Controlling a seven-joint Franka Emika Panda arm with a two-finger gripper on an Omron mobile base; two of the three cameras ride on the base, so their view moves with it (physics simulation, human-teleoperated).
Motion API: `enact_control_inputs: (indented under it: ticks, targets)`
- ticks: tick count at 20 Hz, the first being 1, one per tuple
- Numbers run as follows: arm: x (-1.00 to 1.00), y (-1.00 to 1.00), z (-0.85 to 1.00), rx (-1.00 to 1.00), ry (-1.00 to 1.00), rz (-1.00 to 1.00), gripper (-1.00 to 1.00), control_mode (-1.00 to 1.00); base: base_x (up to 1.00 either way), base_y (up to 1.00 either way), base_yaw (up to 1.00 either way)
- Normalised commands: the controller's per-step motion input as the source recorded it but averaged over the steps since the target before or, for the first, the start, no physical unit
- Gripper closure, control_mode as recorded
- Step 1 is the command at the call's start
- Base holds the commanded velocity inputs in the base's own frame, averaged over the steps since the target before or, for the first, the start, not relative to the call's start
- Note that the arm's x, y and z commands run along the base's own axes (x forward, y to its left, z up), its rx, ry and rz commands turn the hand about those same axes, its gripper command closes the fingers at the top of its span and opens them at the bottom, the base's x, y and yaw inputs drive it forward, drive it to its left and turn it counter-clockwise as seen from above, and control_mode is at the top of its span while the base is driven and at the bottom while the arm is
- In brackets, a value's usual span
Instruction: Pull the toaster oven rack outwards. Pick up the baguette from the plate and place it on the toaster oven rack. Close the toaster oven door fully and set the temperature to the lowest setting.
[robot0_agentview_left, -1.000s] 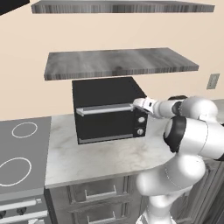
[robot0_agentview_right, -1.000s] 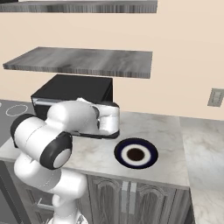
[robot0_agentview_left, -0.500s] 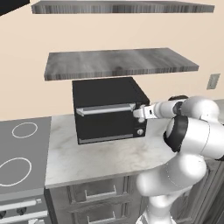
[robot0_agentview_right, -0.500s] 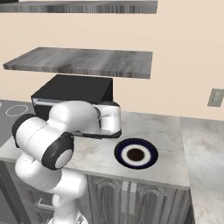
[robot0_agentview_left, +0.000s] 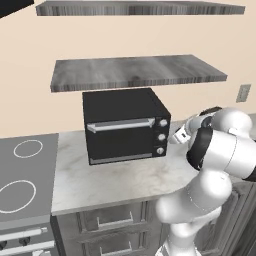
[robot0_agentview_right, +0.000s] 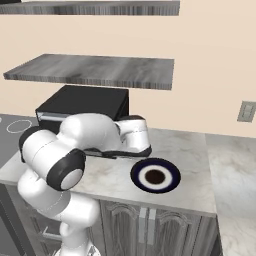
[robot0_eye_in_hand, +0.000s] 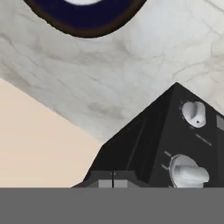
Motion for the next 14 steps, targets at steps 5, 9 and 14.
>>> enact_control_inputs:
  ticks: [5,9,14]
  targets:
    - [0.10,-0.05,-0.14,-0.13,-0.47,0.01,1.00,-1.00,0.00,0.00,0.00]
    - [0.07,0.00,0.00,0.00,-0.47,0.00,1.00,-1.00,0.00,0.00,0.00]
    - [0.04,-0.01,-0.07,-0.07,-0.35,0.00,1.00,-1.00,0.00,0.00,0.00]
